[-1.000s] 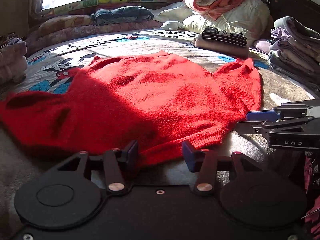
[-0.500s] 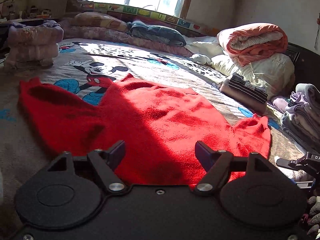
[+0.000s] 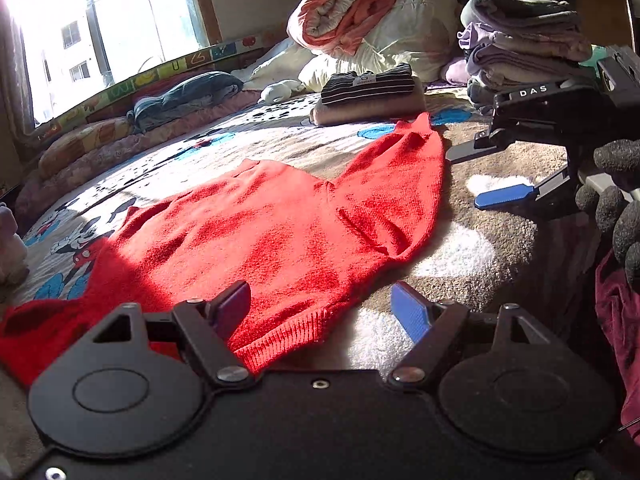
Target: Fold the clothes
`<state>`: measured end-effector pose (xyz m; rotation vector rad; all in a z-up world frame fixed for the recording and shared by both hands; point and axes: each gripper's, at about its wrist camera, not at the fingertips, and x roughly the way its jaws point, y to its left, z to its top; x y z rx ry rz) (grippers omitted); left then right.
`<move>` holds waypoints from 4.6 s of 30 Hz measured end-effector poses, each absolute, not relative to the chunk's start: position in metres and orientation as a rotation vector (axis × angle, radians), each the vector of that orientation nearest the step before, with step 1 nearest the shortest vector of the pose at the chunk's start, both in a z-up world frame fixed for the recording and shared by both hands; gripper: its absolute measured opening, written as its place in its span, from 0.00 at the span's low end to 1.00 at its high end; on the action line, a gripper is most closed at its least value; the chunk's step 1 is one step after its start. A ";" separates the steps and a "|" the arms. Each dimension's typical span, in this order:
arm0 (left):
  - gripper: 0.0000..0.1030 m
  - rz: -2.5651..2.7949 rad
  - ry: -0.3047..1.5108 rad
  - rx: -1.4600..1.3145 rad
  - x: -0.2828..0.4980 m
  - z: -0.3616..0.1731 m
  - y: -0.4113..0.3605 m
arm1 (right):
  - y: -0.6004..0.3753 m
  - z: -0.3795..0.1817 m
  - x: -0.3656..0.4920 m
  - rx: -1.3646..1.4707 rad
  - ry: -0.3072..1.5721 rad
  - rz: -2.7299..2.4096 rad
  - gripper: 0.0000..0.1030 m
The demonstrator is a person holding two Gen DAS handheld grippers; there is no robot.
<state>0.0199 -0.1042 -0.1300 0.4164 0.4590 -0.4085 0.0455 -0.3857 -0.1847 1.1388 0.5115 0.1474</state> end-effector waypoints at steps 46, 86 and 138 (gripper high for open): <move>0.33 -0.192 0.403 1.119 0.199 -0.179 -0.404 | -0.490 -0.226 0.056 1.647 0.118 0.153 0.71; 0.06 -0.327 0.545 0.102 0.249 0.034 -0.116 | -0.223 -0.148 0.076 0.134 0.538 0.312 0.66; 0.03 -0.329 0.660 -0.589 0.250 -0.112 0.031 | -0.195 -0.156 0.064 0.014 0.482 0.199 0.61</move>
